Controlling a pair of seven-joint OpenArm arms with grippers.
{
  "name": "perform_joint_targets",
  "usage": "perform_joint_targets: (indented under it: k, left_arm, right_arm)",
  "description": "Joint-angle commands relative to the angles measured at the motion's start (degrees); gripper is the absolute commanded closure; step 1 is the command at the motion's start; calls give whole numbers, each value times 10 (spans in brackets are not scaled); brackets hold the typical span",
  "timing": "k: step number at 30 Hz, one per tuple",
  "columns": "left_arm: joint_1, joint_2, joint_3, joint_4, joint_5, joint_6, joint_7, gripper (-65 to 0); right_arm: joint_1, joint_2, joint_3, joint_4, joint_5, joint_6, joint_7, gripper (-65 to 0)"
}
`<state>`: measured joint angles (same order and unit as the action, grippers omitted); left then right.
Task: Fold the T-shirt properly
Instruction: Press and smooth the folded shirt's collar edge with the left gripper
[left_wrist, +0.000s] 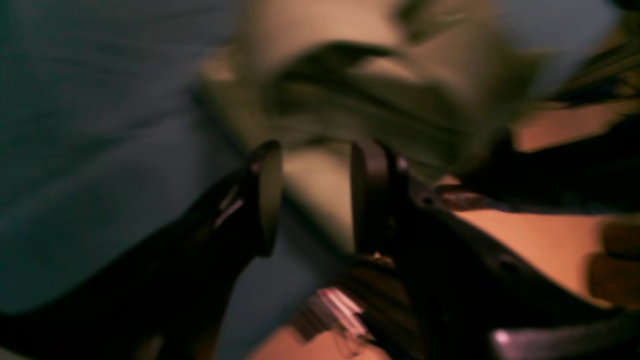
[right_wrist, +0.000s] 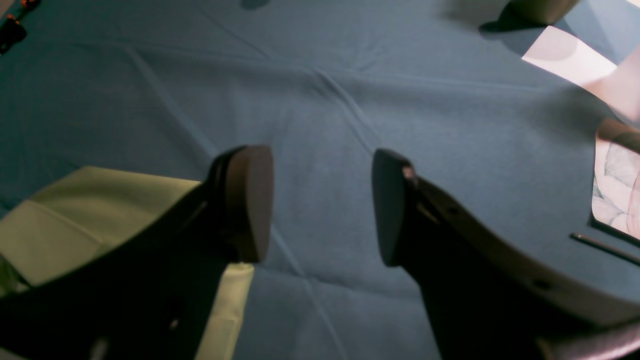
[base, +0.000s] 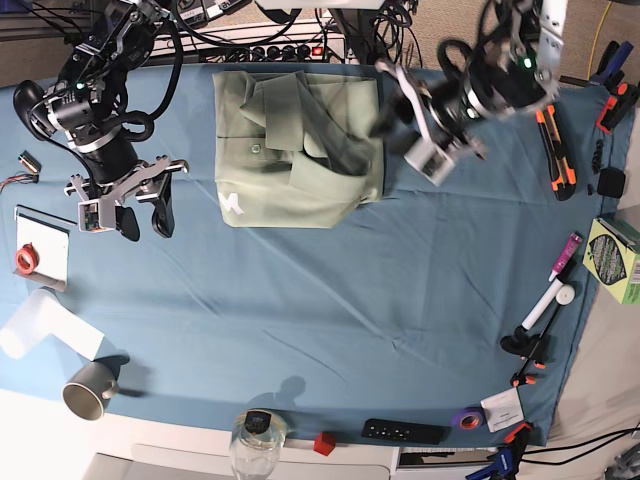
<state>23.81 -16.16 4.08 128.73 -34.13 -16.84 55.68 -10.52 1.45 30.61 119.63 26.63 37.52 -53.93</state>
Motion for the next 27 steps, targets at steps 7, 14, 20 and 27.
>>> perform_joint_targets:
  k: [7,14,20,27]
  left_arm:
    - [48,43,14,12,-10,-11,-13,-374]
    - [46,71,106,12,73,-10,-30,-373]
    - [46,80,181,4,153,17,-27,-373]
    - [46,81,198,-26,164,20,-32,-373]
  right_arm:
    - [5,42,1,-23,36,1,19,-316]
    - [9,74,1,-111,35,2,22,-316]
    - [12,81,1,-179,36,1,35,-316]
    - [27,81,1,-196,40,2,39,-316]
